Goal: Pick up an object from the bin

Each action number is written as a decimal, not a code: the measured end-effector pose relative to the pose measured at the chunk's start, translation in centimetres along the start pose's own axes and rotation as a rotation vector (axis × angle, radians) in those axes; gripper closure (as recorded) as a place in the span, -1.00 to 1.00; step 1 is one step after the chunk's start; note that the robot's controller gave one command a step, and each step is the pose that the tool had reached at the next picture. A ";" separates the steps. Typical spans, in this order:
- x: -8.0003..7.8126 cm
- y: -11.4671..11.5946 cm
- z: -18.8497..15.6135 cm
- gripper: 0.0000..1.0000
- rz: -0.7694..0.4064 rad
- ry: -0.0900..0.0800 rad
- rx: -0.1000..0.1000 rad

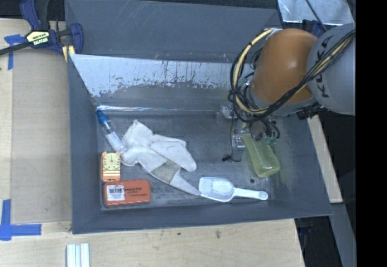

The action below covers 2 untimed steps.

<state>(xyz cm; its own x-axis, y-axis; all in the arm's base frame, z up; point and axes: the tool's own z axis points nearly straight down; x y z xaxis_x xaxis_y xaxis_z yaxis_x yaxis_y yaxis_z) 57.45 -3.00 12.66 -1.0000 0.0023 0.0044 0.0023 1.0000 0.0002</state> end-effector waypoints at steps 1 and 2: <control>-0.2 0.0 -0.5 -1.00 -0.001 -0.008 0.000; -2.3 3.8 2.3 -1.00 0.036 -0.016 0.002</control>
Offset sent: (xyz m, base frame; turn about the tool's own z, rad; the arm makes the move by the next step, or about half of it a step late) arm 0.0378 0.0857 -0.0566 0.0556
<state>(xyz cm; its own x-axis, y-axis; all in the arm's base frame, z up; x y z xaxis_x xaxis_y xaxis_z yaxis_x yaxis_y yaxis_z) 59.72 0.83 10.38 -0.9992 0.0377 -0.0117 0.0378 0.9993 -0.0021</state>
